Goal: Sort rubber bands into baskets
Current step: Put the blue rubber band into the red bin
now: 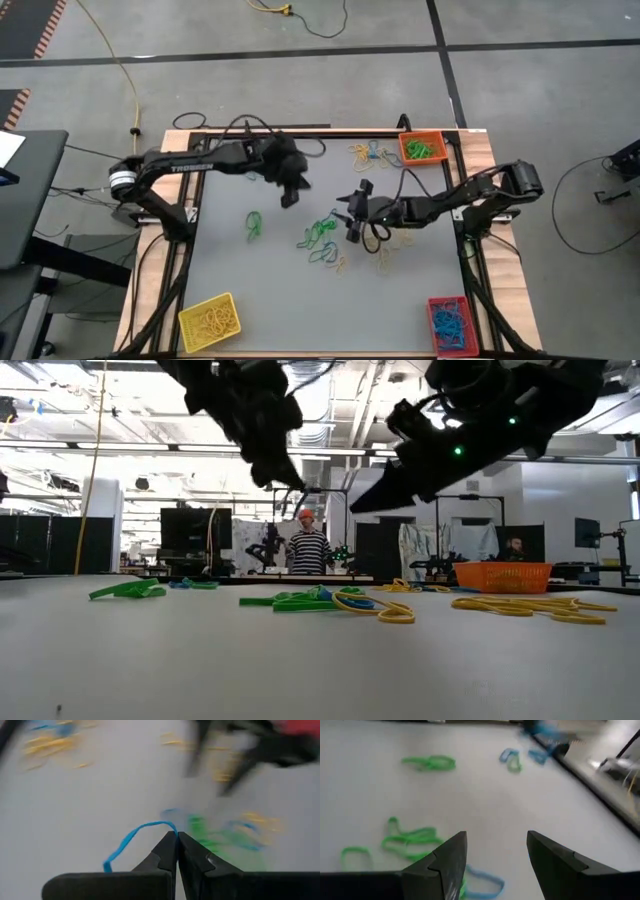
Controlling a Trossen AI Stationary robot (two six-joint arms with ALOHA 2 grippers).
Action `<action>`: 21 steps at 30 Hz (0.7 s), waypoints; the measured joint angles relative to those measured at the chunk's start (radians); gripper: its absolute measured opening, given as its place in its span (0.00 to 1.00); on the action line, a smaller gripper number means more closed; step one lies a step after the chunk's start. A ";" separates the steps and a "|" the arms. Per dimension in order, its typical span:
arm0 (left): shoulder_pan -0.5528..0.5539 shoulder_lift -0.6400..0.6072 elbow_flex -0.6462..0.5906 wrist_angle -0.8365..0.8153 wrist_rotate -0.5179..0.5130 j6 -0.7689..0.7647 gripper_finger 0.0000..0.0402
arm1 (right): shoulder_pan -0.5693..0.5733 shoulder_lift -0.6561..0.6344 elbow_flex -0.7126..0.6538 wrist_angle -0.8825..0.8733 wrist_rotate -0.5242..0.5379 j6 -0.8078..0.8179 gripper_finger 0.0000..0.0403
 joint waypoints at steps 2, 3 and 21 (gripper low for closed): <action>-0.041 0.000 0.000 0.021 0.046 0.005 0.00 | -0.005 0.000 0.000 0.047 -0.056 -0.050 0.58; -0.060 0.000 0.000 0.037 0.068 0.007 0.00 | -0.005 0.000 0.000 0.068 -0.080 -0.068 0.58; -0.233 0.001 0.001 0.199 0.170 -0.004 0.00 | 0.022 0.002 0.000 0.208 -0.203 -0.118 0.58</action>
